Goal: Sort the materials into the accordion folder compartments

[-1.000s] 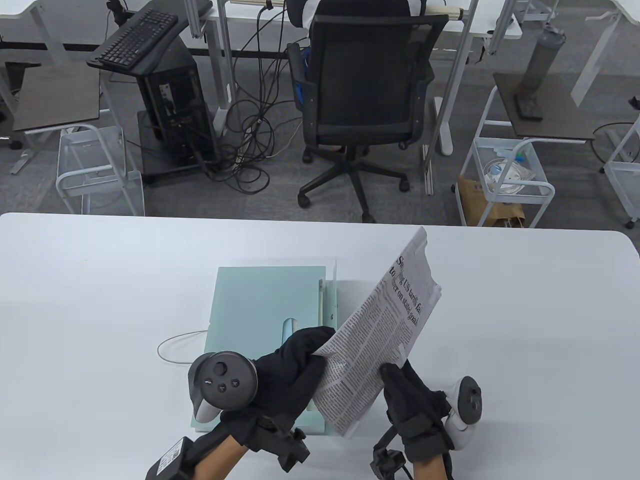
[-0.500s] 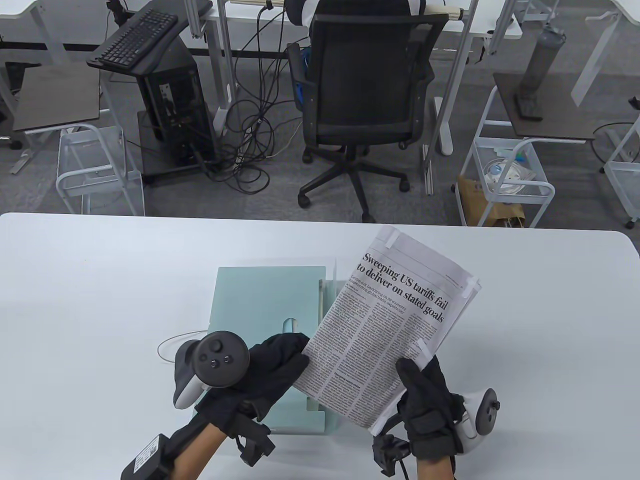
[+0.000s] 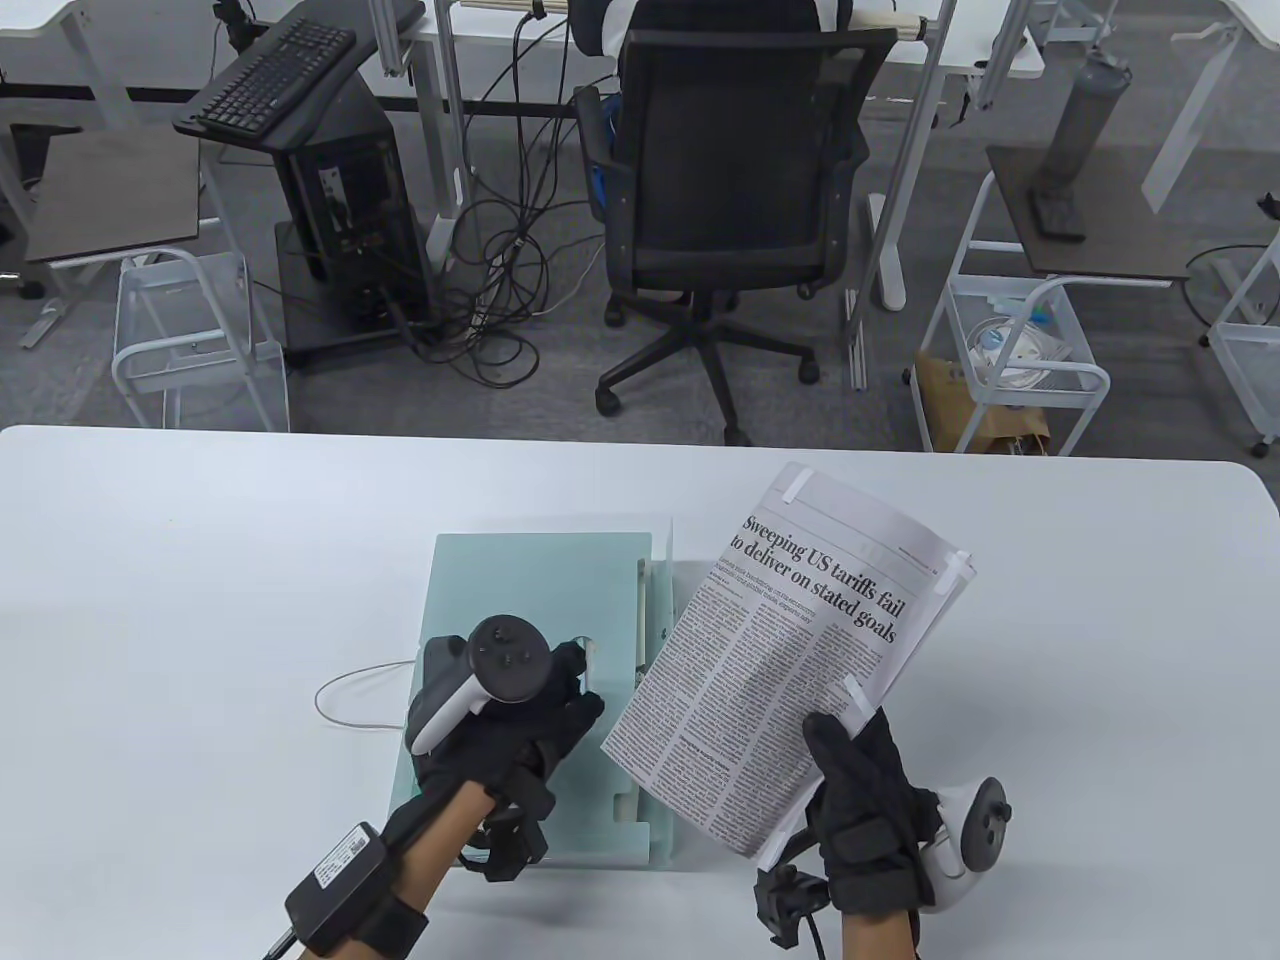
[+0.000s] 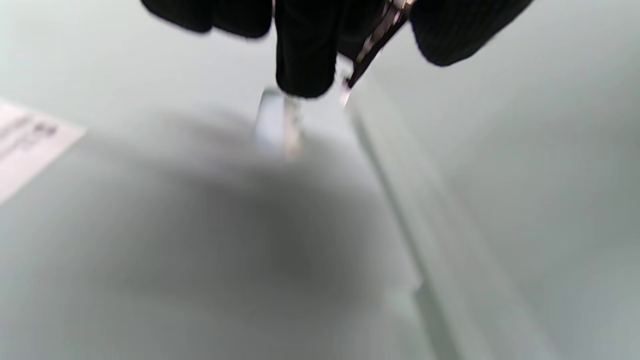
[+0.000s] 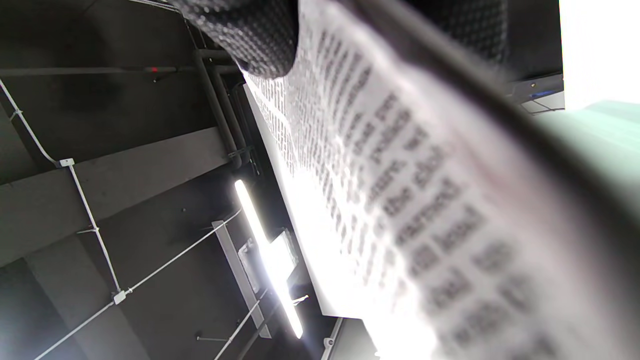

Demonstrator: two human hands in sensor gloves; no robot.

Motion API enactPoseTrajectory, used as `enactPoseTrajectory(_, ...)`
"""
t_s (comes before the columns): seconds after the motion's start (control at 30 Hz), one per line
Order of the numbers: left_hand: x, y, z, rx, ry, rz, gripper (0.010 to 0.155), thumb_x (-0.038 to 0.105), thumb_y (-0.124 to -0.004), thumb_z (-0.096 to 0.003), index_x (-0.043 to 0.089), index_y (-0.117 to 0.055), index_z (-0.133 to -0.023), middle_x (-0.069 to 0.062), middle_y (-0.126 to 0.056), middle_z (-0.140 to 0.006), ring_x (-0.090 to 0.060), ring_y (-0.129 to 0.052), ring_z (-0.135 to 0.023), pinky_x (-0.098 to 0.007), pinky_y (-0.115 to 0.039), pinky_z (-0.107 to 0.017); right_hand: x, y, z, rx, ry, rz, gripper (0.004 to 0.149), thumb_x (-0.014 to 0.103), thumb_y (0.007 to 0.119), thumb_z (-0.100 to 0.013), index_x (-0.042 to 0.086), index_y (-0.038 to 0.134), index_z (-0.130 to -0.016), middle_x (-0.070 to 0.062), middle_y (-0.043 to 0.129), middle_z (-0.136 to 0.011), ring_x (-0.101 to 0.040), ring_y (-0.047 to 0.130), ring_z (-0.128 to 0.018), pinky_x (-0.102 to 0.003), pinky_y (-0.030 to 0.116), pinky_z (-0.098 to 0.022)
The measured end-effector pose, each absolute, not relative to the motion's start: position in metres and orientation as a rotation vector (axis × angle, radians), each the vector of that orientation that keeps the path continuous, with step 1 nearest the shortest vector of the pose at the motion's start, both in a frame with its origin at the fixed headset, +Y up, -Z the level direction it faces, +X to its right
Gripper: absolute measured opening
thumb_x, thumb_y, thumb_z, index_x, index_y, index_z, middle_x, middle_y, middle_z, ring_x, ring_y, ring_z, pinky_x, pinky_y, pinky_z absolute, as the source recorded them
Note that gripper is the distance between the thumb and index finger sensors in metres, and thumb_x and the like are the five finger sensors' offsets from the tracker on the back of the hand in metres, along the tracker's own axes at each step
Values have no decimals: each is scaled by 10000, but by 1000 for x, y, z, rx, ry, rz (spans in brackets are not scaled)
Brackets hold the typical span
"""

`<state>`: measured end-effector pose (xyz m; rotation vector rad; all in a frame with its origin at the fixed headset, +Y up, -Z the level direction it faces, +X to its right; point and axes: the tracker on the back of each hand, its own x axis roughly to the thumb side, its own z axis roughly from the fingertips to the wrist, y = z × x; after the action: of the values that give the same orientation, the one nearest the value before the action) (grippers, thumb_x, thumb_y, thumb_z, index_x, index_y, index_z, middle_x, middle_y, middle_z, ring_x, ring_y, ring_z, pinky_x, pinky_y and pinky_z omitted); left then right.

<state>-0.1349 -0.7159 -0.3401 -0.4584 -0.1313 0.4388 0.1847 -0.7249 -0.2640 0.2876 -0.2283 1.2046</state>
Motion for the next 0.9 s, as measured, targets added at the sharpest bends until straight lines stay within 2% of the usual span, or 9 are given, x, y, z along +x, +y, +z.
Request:
enactPoseTrajectory(0.1, -124, -731, -344, -527, -100, 331, 814, 563, -683, -517, 198, -258, -1108, -70, -573, -1180, -388, -252, -1042, -586, -328, -756, 185, -725, -264, 284, -230, 1220, 494, 193, 703, -650, 104, 514, -1097, -204, 844, -879, -343, 1006, -507, -427, 848, -409)
enactPoseTrajectory(0.13, -121, -737, -345, -547, -101, 307, 834, 574, -683, -514, 189, -237, -1104, -99, -548, -1184, -389, -236, -1037, -594, -317, -749, 185, -726, -264, 283, -231, 1224, 493, 194, 703, -650, 104, 514, -1097, -203, 843, -881, -343, 1005, -508, -427, 848, -410)
enactPoseTrajectory(0.2, -116, -745, -345, -572, -83, 299, 881, 597, -686, -508, 178, -188, -1101, -67, -527, -1189, -392, -197, -1038, -612, -287, -744, 186, -726, -264, 280, -230, 1231, 494, 193, 703, -650, 102, 513, -1097, -205, 843, -880, -345, 1005, -509, -429, 846, -412)
enactPoseTrajectory(0.3, -114, -755, -345, -590, -91, 374, 899, 602, -698, -498, 166, -187, -1095, -56, -593, -1153, -399, -226, -1038, -633, -276, -730, 186, -727, -265, 275, -233, 1244, 494, 194, 703, -650, 104, 513, -1097, -205, 843, -881, -347, 1004, -511, -430, 846, -412)
enactPoseTrajectory(0.33, -113, -758, -345, -613, -87, 420, 904, 595, -702, -500, 158, -177, -1092, -100, -569, -1153, -403, -198, -1042, -649, -250, -723, 186, -727, -265, 273, -234, 1246, 495, 193, 703, -650, 102, 513, -1097, -207, 843, -880, -347, 1004, -510, -430, 845, -412)
enactPoseTrajectory(0.4, -114, -764, -346, -597, -68, 463, 907, 596, -713, -491, 126, -209, -1081, -132, -596, -1122, -423, -218, -1039, -688, -251, -696, 186, -727, -265, 274, -233, 1244, 495, 193, 703, -650, 103, 512, -1098, -208, 841, -882, -350, 1003, -514, -432, 844, -415)
enactPoseTrajectory(0.63, -115, -775, -351, -550, -5, 494, 1011, 600, -812, -439, 89, -208, -1068, -134, -642, -1034, -402, -261, -1015, -703, -262, -660, 185, -727, -265, 278, -228, 1244, 497, 193, 702, -650, 100, 509, -1099, -210, 840, -884, -355, 1001, -521, -436, 843, -420)
enactPoseTrajectory(0.8, -110, -783, -355, -587, -28, 467, 1183, 689, -857, -380, 82, -71, -1022, -121, -536, -998, -399, -206, -981, -719, -217, -627, 187, -727, -264, 278, -233, 1236, 498, 193, 701, -650, 98, 507, -1100, -212, 839, -886, -357, 1001, -526, -439, 842, -426)
enactPoseTrajectory(0.9, -112, -781, -355, -565, -35, 477, 1164, 682, -871, -377, 108, -73, -1002, -107, -534, -976, -408, -228, -975, -728, -239, -625, 187, -727, -264, 275, -233, 1231, 499, 191, 701, -651, 98, 505, -1100, -212, 837, -887, -360, 999, -531, -443, 841, -431)
